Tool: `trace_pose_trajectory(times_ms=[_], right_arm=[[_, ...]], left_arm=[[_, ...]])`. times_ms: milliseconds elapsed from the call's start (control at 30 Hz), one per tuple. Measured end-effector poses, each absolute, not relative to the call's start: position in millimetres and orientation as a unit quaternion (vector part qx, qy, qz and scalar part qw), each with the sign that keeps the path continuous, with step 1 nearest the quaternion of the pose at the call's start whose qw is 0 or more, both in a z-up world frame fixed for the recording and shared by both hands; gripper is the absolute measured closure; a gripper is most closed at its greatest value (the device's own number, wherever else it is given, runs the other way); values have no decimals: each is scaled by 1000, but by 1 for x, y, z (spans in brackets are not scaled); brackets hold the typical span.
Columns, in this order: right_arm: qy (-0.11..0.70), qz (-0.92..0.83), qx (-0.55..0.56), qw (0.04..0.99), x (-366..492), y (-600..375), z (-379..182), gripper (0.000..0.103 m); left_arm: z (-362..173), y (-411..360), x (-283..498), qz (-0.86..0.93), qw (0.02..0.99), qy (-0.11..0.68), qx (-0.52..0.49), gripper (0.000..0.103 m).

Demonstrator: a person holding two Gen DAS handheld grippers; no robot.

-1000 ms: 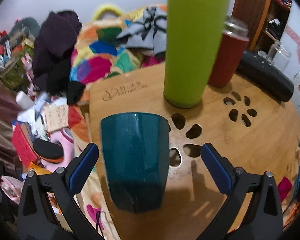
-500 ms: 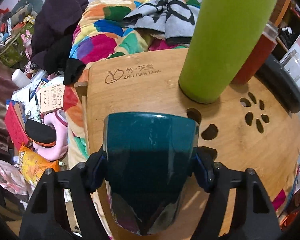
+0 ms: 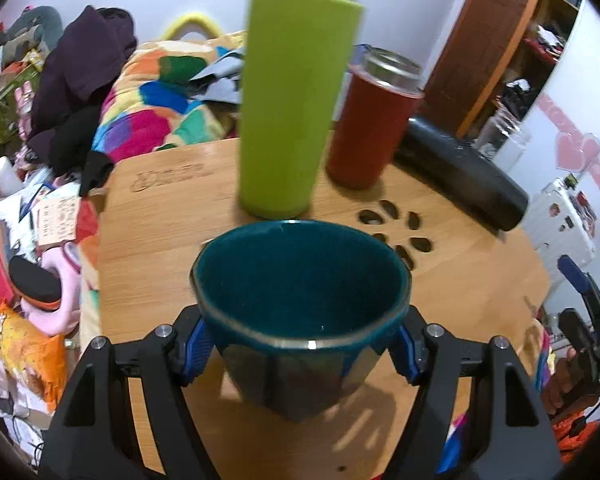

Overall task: Flip cup upside down
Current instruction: 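Lift the teal cup with the left gripper and rotate it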

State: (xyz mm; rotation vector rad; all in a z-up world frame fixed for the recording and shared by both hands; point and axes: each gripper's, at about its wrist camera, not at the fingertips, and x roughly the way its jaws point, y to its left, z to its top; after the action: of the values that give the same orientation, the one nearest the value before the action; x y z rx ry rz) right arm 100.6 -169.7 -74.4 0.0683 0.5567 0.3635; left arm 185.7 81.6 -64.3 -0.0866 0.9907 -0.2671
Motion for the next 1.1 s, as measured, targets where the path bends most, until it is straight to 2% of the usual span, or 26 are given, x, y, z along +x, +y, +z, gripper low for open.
trace_pose_trajectory(times_ms=[600,1100], right_arm=[[283,176,39,942,103,-179,-79,0],[306,223,34,925,109,-173,-91,0]], left_arm=[[-67,3,193,-210,855,473,-21,31],[-73,-30,199,-249,853,458,-39,31]])
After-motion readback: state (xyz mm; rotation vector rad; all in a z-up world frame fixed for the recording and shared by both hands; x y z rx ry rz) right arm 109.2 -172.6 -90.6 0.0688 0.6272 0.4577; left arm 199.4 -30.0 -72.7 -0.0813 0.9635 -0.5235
